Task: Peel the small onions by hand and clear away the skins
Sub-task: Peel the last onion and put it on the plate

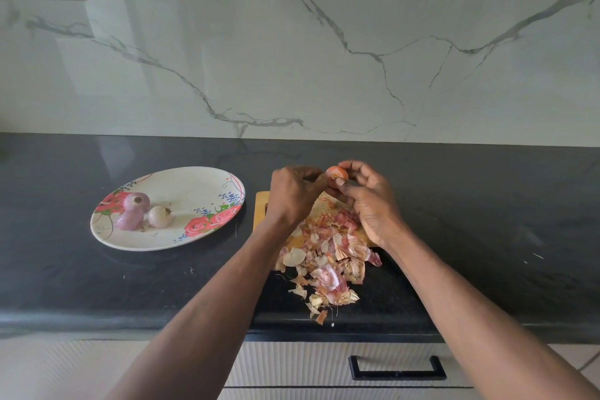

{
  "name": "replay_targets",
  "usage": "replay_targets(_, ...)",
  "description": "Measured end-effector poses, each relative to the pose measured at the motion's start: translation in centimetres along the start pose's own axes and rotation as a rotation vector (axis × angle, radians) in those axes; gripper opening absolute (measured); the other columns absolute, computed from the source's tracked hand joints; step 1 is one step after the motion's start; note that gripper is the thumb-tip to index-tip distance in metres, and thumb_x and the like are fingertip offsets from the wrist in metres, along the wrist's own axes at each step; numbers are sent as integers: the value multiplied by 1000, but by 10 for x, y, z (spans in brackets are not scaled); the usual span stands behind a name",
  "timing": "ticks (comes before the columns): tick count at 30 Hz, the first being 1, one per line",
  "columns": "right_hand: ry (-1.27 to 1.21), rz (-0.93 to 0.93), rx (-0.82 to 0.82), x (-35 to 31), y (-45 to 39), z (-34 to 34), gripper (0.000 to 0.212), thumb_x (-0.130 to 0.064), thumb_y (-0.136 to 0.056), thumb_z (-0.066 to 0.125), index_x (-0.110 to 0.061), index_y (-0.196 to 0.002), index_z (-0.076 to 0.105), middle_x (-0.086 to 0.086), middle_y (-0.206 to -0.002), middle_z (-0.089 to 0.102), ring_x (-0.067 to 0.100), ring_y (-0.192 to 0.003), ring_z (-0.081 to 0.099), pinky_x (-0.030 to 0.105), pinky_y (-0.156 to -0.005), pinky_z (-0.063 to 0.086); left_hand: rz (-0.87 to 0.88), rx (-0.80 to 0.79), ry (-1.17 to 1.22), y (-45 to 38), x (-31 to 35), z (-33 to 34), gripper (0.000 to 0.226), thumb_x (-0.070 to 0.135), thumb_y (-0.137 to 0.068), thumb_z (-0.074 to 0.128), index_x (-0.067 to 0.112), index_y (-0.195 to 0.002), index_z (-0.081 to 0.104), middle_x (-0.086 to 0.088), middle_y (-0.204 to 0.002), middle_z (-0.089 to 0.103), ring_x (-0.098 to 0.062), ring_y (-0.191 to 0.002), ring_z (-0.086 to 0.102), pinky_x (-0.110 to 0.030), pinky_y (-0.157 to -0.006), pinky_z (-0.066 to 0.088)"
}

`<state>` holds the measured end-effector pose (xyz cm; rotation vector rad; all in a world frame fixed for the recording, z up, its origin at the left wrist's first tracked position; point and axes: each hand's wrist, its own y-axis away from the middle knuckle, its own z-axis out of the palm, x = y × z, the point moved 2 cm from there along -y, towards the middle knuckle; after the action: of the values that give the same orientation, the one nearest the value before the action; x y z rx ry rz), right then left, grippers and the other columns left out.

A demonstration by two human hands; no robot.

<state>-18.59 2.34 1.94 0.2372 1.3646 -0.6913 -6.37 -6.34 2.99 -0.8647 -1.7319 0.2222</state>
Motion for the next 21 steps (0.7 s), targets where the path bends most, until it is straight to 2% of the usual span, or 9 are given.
replay_targets(3,-71,32,-32,-2,1,1,30,12,-90,62,-9,-112,64,14,-117,72,32,-112,68,43,-93,58,-6,15,33,-2,-1,-2,16,14,-90,69,8,-78,79,-8,-68,71,-30,-58,60,-45,-57,49)
replay_targets(6,-103,41,-73,-3,1,1,31,12,-91,60,-9,-112,63,14,-119,71,34,-111,68,37,-83,61,-26,32,73,-3,-1,-4,17,12,-89,68,10,-76,78,-4,-66,70,-12,-57,52,-40,-56,46)
replay_targets(11,-196,67,-90,-6,1,1,33,14,-91,57,-6,-118,59,18,-124,67,31,-99,71,32,-77,62,-42,106,63,-8,-8,-6,19,13,-85,65,0,-73,72,-21,-71,67,-16,-59,51,-47,-60,52)
replay_targets(13,-232,74,-87,-8,1,0,34,15,-91,55,-5,-119,58,18,-123,67,30,-96,73,31,-79,62,-63,112,84,-11,-12,-7,17,13,-85,65,3,-75,74,-16,-70,69,-22,-60,63,-49,-63,56)
replay_targets(14,-247,77,-87,-9,1,0,35,16,-91,54,-4,-120,57,18,-124,66,29,-95,73,30,-79,62,-73,94,109,-12,-14,-7,15,12,-86,66,5,-78,76,-11,-72,72,-26,-66,69,-49,-66,59)
replay_targets(16,-264,79,-83,-10,2,0,36,18,-90,54,-4,-118,58,19,-125,65,27,-95,73,28,-78,62,-94,26,178,-13,-12,-7,14,11,-85,67,8,-94,78,-5,-89,76,-23,-79,74,-48,-75,61)
replay_targets(18,-265,80,-74,-11,1,0,35,18,-90,54,-4,-117,58,21,-126,64,27,-96,72,27,-76,61,-115,-52,268,-13,-10,-7,32,15,-84,68,7,-115,73,-5,-108,75,-20,-93,74,-45,-84,62)
replay_targets(21,-254,85,-82,-10,1,-1,34,15,-90,56,-3,-119,59,24,-127,64,34,-105,68,29,-77,62,-113,-126,358,-12,-6,-5,26,16,-94,70,2,-115,73,-10,-106,75,-23,-93,75,-42,-85,62)
